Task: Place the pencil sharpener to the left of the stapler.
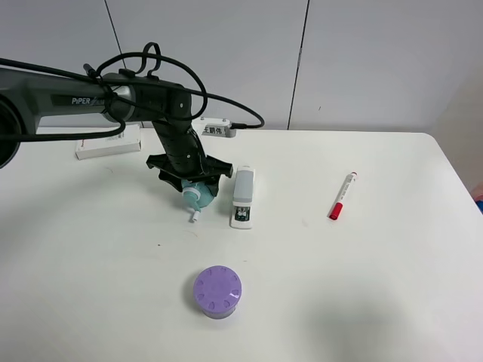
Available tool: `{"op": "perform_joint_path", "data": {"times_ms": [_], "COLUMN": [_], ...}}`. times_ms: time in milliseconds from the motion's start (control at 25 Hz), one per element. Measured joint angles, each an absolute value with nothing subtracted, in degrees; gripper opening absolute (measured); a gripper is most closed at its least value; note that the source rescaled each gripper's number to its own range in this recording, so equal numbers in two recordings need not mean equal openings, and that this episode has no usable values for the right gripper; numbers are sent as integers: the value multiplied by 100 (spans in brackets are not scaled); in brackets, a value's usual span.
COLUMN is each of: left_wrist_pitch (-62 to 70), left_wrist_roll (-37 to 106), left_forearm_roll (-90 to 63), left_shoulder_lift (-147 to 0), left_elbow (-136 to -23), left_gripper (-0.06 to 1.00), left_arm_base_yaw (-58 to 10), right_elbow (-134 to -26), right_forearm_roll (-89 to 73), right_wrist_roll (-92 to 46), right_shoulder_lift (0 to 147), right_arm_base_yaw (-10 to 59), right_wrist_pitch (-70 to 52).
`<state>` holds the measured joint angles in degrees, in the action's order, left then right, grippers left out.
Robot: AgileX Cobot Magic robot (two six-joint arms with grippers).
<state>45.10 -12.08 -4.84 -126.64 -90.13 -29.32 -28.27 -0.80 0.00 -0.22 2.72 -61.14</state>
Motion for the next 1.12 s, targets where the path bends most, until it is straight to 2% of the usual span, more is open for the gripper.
{"op": "perform_joint_path", "data": {"times_ms": [120,160,240,320,360,560,840,1120], "left_wrist_pitch": [4503,4502,4497,4497,4497,4562,5855,6149], "left_wrist_roll": [-824,-702,-603,-587,-575,-569,-490,-33], "left_forearm_roll": [-484,-495,-514,-514,-514,-514,-520,-232], "left_shoulder_lift": [-12689,-12709,-12730,-12730,-12730,-12703,-11734,-10809], "left_elbow": [-9013,-9013,-9013,-9013,-9013,-9013,-9023,-9061], "left_gripper": [4,16,67,89,94,98,99,99], "left_arm_base_yaw": [-2932,-2932,-2932,-2932,-2932,-2932,-2884,-1937], "right_elbow": [-2827,-2827,-2827,-2827,-2827,-2827,-2827,-2827], "right_forearm_roll": [-80,-80,-80,-80,-80,-80,-80,-80], "right_wrist_roll": [0,0,0,0,0,0,0,0], "right_shoulder_lift": [-22,-22,-22,-22,-22,-22,-22,-22], "right_arm_base_yaw": [272,272,272,272,272,272,272,272], "right_wrist_pitch": [-6114,-6114,-6114,-6114,-6114,-6114,-6114,-6114]}}
